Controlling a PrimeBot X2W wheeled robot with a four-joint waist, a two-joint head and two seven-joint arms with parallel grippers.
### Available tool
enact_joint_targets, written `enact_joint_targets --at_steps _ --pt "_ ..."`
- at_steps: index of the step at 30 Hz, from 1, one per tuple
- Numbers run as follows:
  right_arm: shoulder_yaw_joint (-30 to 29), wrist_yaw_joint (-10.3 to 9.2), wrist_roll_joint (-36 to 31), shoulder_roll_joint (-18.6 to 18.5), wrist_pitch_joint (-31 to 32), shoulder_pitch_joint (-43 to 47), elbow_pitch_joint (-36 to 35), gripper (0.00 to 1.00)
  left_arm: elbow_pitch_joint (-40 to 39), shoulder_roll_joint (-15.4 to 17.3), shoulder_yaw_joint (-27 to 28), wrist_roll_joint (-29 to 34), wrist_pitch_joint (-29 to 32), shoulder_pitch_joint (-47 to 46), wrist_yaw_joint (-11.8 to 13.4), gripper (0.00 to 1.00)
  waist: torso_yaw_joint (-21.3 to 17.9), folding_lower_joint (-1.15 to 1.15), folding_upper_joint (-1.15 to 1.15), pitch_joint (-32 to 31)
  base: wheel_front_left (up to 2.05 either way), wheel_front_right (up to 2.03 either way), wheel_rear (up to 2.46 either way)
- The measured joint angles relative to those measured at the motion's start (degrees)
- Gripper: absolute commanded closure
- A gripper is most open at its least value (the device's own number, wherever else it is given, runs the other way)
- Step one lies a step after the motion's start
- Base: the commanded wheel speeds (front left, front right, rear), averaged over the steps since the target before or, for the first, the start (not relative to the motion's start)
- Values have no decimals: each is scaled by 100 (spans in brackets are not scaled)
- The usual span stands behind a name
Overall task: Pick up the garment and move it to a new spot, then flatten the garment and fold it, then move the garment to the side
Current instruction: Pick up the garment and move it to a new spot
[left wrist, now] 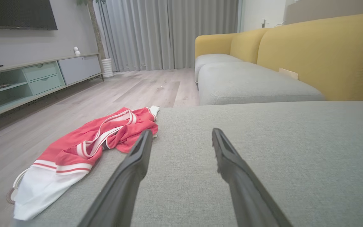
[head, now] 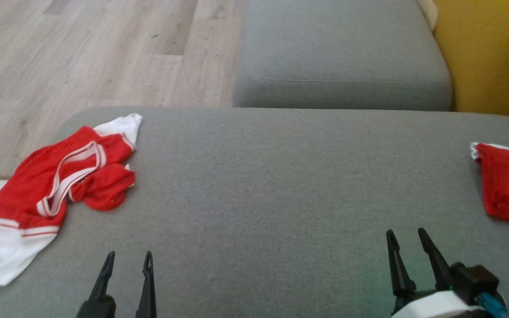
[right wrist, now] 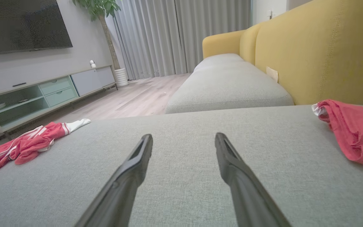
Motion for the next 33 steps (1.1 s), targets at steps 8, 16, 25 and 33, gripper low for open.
enact_joint_targets --at_steps 8,16,25,33 --pt "58 0 97 8 0 172 -15 0 -22 130 49 33 0 2 103 0 638 0 0 32 0 0 0" --pt "198 0 146 15 0 179 -16 0 -261 312 189 38 -1 69 236 0 1435 0 0 40 0 0 0" --pt "305 0 -16 16 0 114 77 0 -493 278 311 30 0 157 413 0 1844 0 0 340 0 0 0" --pt "289 0 -170 -65 0 43 96 0 -536 480 220 93 0 -12 192 0 1997 0 0 682 0 0 0"
